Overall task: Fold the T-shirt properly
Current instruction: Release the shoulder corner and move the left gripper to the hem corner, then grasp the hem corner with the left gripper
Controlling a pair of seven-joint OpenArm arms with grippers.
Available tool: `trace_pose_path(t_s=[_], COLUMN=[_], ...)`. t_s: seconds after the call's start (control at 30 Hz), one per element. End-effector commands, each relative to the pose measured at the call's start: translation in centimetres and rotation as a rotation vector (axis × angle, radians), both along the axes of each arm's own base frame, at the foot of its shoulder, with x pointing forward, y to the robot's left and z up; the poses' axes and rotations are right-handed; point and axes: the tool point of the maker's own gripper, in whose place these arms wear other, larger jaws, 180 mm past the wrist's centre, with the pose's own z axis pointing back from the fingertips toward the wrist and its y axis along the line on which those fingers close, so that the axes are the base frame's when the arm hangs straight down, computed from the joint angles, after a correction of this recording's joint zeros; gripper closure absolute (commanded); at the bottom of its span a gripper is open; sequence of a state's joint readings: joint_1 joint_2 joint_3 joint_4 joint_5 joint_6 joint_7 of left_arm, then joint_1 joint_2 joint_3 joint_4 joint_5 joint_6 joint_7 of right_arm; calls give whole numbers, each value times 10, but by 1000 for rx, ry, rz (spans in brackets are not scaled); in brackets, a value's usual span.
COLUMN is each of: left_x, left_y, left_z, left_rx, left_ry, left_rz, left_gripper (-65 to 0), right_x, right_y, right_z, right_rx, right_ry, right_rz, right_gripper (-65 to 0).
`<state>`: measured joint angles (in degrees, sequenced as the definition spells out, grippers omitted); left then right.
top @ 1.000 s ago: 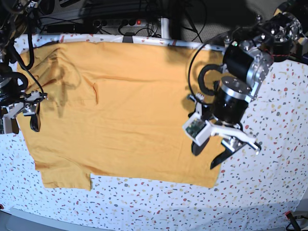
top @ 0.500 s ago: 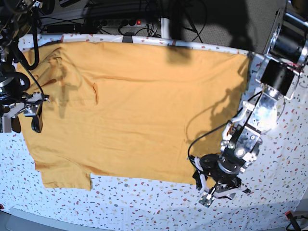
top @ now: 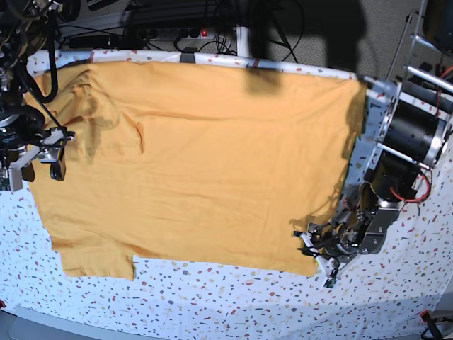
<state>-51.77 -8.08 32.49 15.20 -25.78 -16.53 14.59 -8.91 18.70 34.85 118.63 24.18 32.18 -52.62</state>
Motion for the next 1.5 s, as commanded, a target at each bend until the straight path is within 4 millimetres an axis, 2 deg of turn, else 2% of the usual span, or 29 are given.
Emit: trace_pose_path(t_s=[0.0,0.13,0.2,0.27,0.43,0.5,0.57,0.67,0.83,0.97,1.1,1.27,1.4,1.47], left_x=[25,19,17,20,24,24,20,11,-1,-3,-9,-14,-7,3], left_y=[-3,-2,10,32,56,49,32,21,19,17,-9,-33,-34,-19], left_z=[37,27,22,21,29,31,30,17,-1,-2,4,-1,8,13], left_rx=[-45,-84,-107,-112,-185,-229,-288,-311,-279,-272,-343,-314,-326,-280], left_ry=[-97,-75,-76,-115,-162,-157,-140,-111,-104,-102,-91,-71,-112,-167], left_rz=[15,46,113,229,334,308,250,240,223,204,87,10,14,79], left_gripper=[-296,-296,-296,-296,-291,-291,-291,-291,-291,-291,-290,-272,-214,-215], right_x=[3,0,-2,-3,-6,-7,-8,-9,-11,-11,-11,-9,-5,-5], right_y=[1,12,21,30,55,62,67,71,75,75,74,75,75,74], right_z=[12,2,-3,-8,-17,-20,-21,-22,-24,-24,-23,-20,-13,-13], right_rx=[-12,57,100,120,173,208,235,252,270,269,269,271,276,269], right_ry=[-37,-3,3,7,13,14,16,30,42,43,41,22,-20,-17], right_rz=[15,29,35,57,122,129,136,147,159,159,159,161,164,165], right_gripper=[-350,-350,-350,-350,-350,-350,-350,-350,-350,-350,-350,-350,-350,-350])
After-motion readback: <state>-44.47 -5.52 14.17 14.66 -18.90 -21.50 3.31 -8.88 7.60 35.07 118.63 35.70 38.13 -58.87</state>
